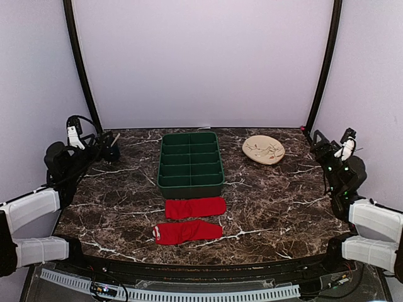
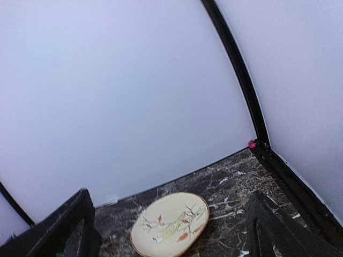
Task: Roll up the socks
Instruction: Move the storage box to the center of the board.
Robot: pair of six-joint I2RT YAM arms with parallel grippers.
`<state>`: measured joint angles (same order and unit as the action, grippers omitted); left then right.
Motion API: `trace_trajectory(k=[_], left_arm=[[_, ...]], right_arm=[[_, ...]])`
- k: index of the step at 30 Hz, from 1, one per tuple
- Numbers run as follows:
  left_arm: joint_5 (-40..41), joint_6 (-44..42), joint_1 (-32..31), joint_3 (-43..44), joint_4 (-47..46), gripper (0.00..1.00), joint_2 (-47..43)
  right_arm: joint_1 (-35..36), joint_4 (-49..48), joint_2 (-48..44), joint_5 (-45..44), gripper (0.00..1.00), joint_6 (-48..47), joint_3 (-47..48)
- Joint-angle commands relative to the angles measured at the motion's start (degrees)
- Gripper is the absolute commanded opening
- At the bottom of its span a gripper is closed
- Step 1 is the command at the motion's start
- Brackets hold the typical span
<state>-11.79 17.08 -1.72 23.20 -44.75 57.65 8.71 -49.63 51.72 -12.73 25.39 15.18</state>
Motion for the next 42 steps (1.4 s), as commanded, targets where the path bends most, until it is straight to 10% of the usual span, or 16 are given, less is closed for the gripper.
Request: trace_trajectory(k=[1, 7, 18, 42], left_arm=[[3.5, -1.2, -9.0, 3.7, 12.2, 0.99, -2.2], [17.3, -4.4, -21.4, 10.6, 21.2, 0.99, 5.4], [21.1, -3.6, -25.5, 31.8, 38.3, 0.97, 28.2], [13.6, -8.8, -26.3, 59.0, 62.9, 0.43, 52.6]], right_arm=[[-0.5, -9.0, 2.5, 2.3, 0.9, 4.3, 0.8], [3.6, 12.4, 12.8, 3.9, 0.84, 2.0, 13.0], [19.5, 36.4, 21.1, -7.5, 0.83, -0.4, 19.8], [30.0, 53.0, 33.9, -7.8, 0.79, 0.7, 34.8]])
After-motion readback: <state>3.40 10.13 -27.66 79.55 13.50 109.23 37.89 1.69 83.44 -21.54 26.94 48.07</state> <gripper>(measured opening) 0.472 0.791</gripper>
